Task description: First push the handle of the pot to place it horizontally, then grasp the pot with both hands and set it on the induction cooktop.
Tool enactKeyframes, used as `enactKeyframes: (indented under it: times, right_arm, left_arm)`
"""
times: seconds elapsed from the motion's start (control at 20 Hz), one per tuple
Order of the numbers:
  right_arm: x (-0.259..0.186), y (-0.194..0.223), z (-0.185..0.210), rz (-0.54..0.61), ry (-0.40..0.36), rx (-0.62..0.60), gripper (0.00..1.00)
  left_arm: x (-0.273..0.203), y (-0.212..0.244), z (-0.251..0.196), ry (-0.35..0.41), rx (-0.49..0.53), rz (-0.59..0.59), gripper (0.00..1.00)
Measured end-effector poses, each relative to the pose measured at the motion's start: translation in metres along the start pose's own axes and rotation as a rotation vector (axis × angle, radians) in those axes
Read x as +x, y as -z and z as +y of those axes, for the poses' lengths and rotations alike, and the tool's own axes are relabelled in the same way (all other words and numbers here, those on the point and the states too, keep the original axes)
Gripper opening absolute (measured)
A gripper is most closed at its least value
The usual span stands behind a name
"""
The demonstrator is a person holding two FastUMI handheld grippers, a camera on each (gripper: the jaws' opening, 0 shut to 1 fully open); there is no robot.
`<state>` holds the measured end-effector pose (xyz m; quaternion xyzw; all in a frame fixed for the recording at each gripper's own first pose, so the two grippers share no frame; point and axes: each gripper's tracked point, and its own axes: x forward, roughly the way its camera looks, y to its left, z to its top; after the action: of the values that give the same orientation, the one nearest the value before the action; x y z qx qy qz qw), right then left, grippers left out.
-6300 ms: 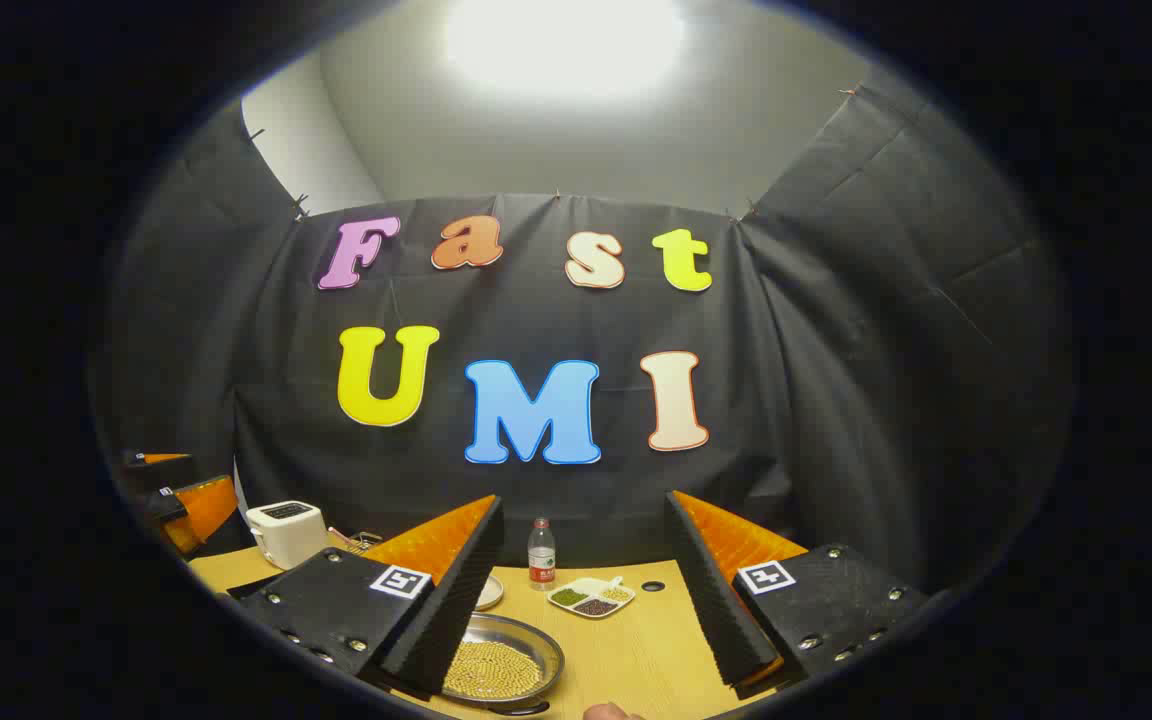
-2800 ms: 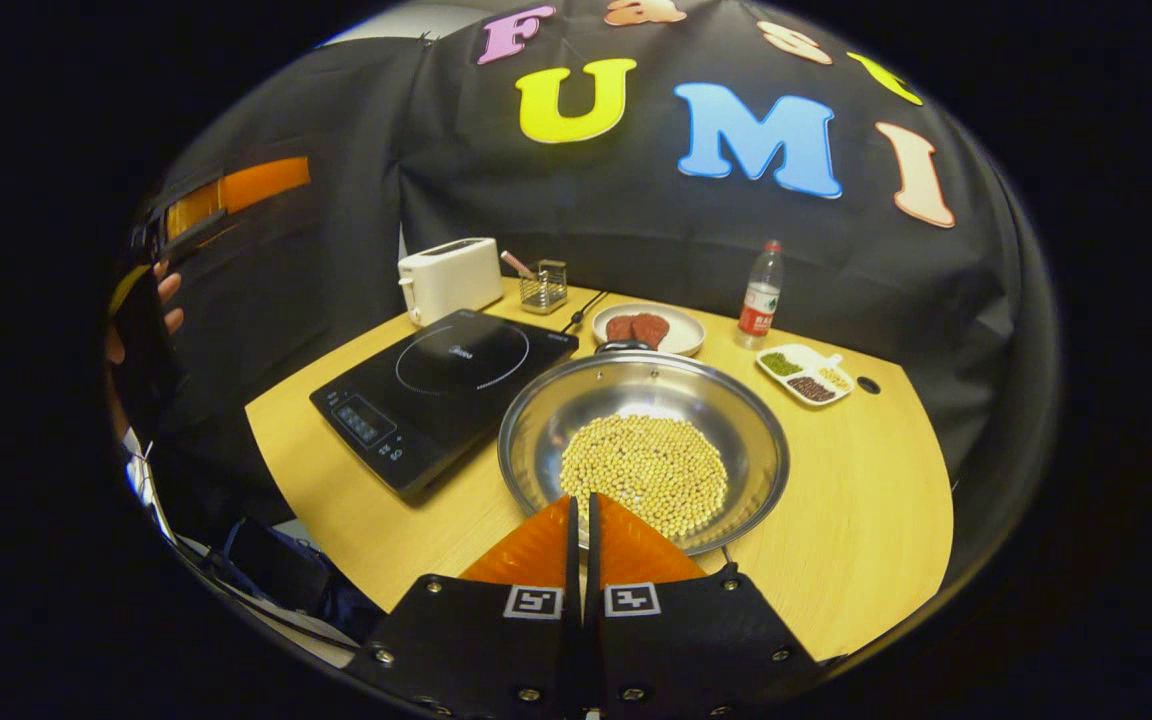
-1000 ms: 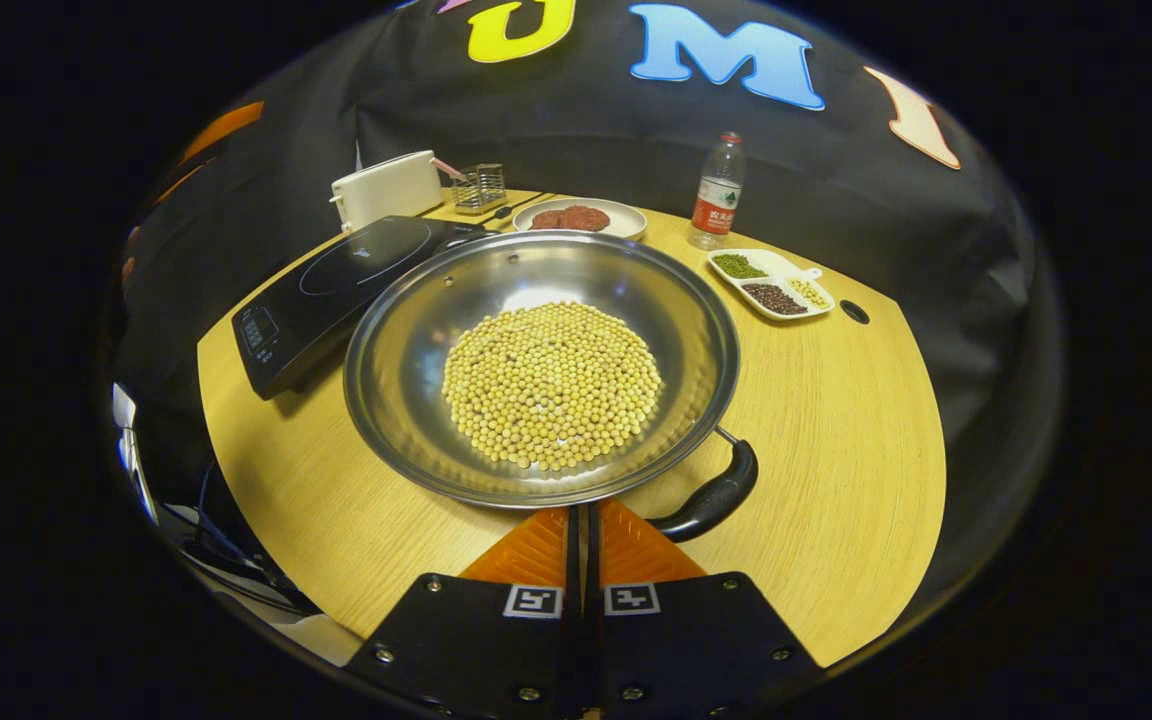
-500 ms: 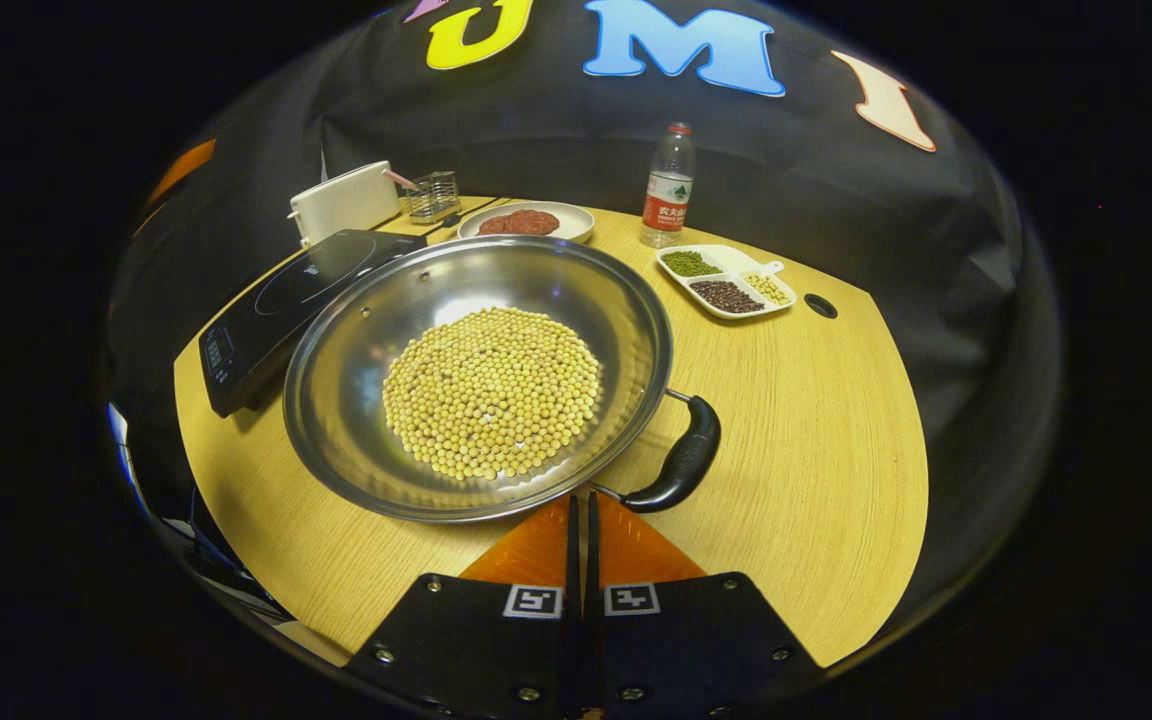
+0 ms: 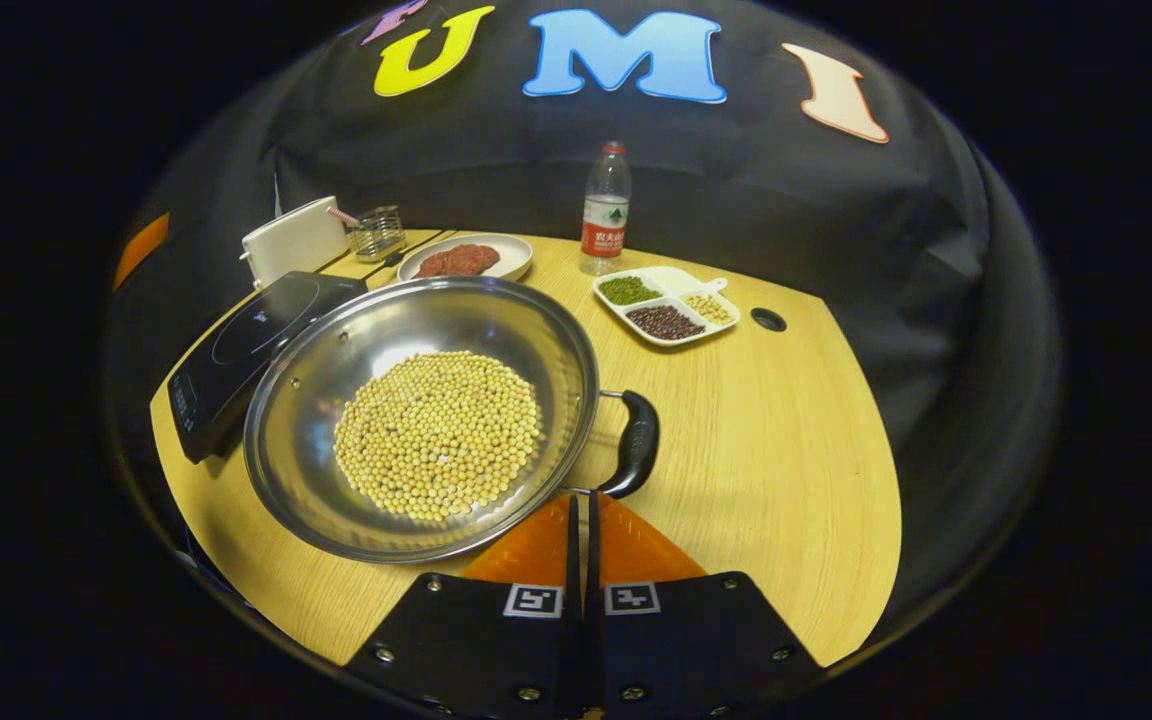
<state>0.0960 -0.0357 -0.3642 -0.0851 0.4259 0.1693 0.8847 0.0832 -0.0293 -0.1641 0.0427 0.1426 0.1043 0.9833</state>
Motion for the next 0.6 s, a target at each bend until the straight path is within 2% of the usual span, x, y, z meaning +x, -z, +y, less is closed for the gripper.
enactKeyframes:
  times: [0.15, 0.2, 0.25, 0.35, 0.4, 0.55, 0.6]
  right_arm:
    - [-0.017, -0.025, -0.005, -0.109, 0.024, 0.067, 0.01]
    - [-0.018, -0.032, -0.006, -0.138, 0.024, 0.098, 0.26]
    - [-0.021, -0.038, -0.007, -0.164, 0.025, 0.125, 0.51]
    - [-0.022, -0.044, -0.015, -0.195, 0.056, 0.154, 1.00]
    - [-0.022, -0.044, -0.015, -0.200, 0.063, 0.161, 0.97]
    - [-0.019, -0.044, -0.017, -0.205, 0.079, 0.155, 0.98]
    - [-0.016, -0.044, -0.017, -0.208, 0.080, 0.150, 0.98]
  left_arm:
    - [0.014, 0.015, -0.011, 0.042, -0.009, 0.028, 1.00]
    - [0.019, 0.023, -0.016, 0.065, -0.020, 0.046, 0.94]
    - [0.025, 0.029, -0.021, 0.084, -0.033, 0.062, 0.97]
    - [0.037, 0.047, -0.032, 0.131, -0.044, 0.106, 0.97]
    - [0.045, 0.055, -0.036, 0.151, -0.041, 0.133, 1.00]
    - [0.064, 0.075, -0.049, 0.195, -0.044, 0.179, 0.97]
    - [0.071, 0.083, -0.055, 0.213, -0.047, 0.201, 1.00]
